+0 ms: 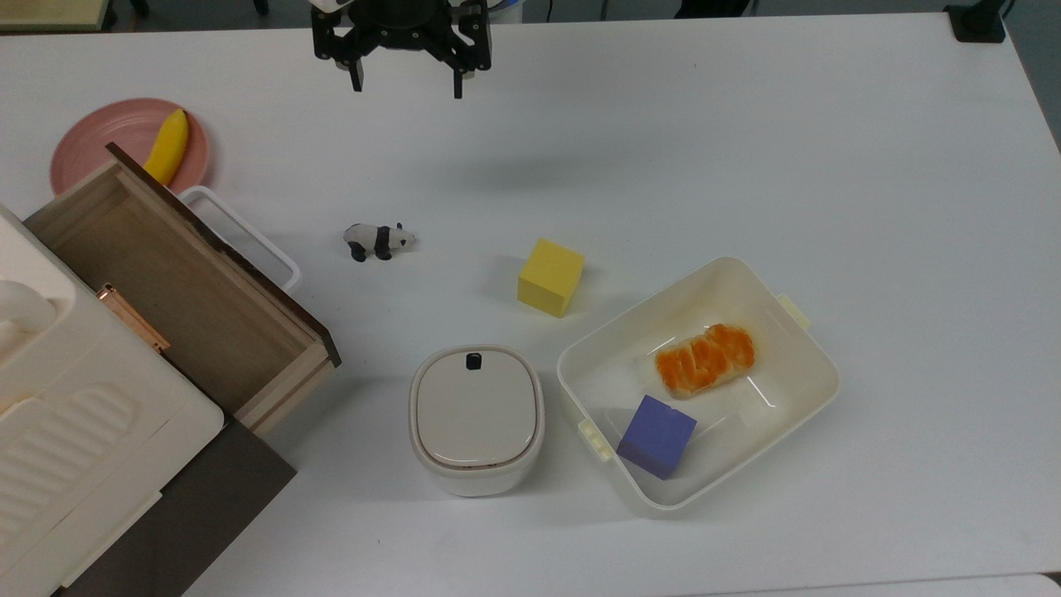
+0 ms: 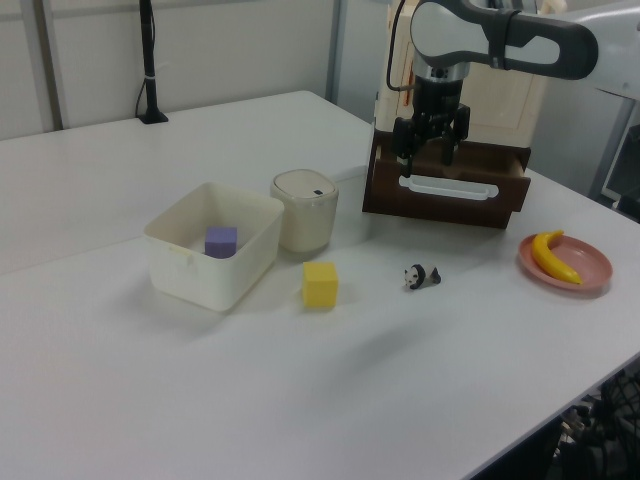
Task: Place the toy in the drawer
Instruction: 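Move the open gripper from above the drawer toward the panda figurine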
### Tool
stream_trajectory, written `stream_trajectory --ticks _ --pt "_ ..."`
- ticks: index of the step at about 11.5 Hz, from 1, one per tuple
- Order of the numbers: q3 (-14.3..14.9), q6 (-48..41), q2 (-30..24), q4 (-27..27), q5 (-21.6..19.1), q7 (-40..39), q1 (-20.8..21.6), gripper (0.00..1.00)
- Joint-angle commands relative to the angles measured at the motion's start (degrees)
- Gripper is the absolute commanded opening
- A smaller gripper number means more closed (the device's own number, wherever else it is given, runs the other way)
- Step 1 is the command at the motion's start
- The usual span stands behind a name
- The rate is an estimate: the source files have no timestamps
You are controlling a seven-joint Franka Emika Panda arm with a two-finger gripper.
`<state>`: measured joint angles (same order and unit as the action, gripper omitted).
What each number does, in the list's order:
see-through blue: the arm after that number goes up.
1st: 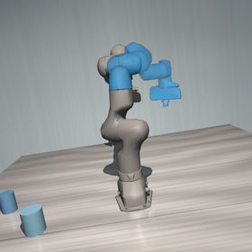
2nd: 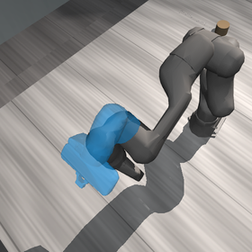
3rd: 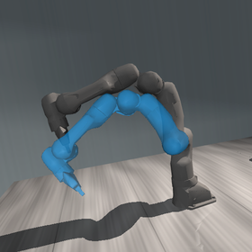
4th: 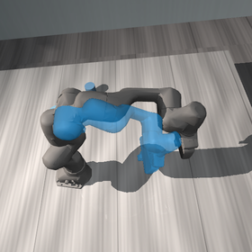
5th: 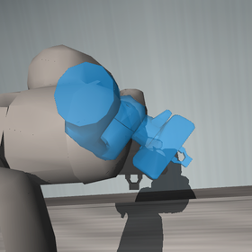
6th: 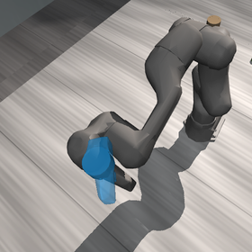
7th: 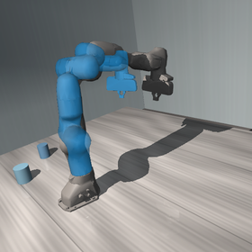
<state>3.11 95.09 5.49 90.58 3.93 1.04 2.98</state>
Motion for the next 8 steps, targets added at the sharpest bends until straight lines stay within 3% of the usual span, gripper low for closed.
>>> stream_trajectory --ticks 1,8 --pt "0.14 -3.22 -0.75 -0.23 -0.06 -1.91 -0.42 1.0" --pt "0.14 -3.5 -0.57 -0.23 -0.16 -1.84 -0.34 1.0"
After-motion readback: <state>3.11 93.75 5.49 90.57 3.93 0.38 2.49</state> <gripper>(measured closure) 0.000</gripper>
